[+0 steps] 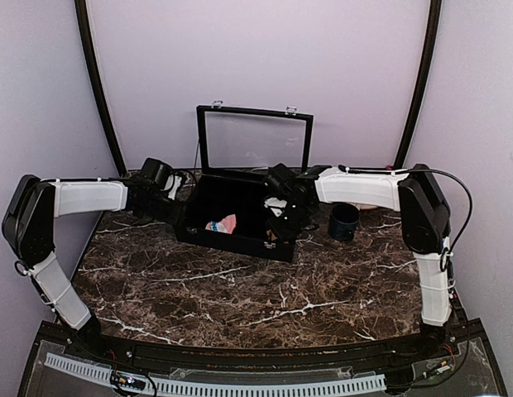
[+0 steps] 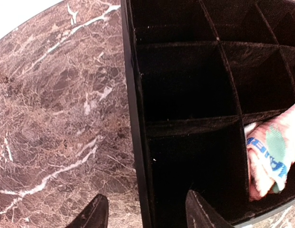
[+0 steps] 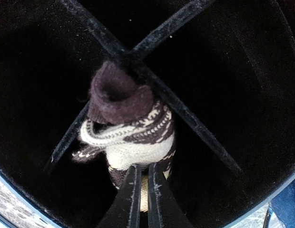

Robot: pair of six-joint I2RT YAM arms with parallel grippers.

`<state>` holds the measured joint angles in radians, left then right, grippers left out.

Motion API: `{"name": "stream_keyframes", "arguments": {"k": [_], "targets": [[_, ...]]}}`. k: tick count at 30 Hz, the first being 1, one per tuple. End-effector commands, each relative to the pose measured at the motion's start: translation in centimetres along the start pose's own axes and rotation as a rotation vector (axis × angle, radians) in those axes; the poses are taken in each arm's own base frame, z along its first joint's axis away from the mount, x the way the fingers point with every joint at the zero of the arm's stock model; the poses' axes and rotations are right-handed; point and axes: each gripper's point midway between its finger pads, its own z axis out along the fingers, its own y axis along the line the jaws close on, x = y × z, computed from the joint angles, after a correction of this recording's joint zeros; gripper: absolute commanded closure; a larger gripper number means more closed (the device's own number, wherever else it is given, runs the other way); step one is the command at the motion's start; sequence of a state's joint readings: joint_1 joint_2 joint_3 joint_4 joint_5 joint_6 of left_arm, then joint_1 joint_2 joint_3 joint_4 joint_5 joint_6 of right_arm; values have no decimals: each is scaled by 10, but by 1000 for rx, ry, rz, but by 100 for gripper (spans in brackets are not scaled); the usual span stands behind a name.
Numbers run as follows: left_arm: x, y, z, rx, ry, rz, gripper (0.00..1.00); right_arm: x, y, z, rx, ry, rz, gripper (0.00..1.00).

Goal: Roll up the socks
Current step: Adjust the sock in the storage box.

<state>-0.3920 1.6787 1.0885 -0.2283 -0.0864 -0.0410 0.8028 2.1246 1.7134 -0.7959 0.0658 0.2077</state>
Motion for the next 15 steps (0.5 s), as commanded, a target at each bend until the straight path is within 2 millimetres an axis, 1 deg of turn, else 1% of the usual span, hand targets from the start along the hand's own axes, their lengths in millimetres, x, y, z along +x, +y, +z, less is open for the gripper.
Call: {"name": "stream_keyframes", "arguments": {"k": [1,8,10,12,15], "targets": [[-26,-4,-27,19,-74,-1,42,8,-3,10,2,25,24,91],[-34,-3,-35,20,-101,-5,41,-27,-9,-30,42,-107,30,90],[-36,-2,-38,18,-108,-7,41,-35,-8,-39,48,-150,32,87],[-36,-2,-39,17,-111,-7,41,-43,-8,-46,52,-182,35,85],[-36,-2,-40,17,-114,-6,40,-49,-7,-47,47,-200,37,83]]}}
